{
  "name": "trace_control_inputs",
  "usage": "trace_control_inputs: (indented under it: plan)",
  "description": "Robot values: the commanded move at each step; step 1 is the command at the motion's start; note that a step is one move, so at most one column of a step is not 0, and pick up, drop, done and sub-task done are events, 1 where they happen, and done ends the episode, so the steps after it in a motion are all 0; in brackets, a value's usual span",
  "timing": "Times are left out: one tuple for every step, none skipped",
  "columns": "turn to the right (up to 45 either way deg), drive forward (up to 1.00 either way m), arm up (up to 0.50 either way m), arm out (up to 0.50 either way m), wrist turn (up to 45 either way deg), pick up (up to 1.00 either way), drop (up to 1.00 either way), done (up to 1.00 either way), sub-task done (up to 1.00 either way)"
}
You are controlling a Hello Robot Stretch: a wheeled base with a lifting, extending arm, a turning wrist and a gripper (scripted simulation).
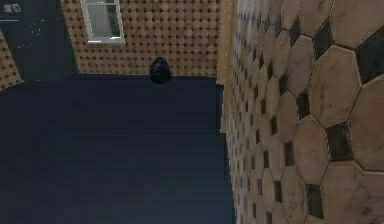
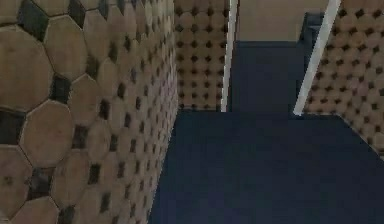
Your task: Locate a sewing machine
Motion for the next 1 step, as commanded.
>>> trace_control_inputs:
  plan:
    - [0.0,1.0,0.0,0.0,0.0,0.0,0.0,0.0,0.0]
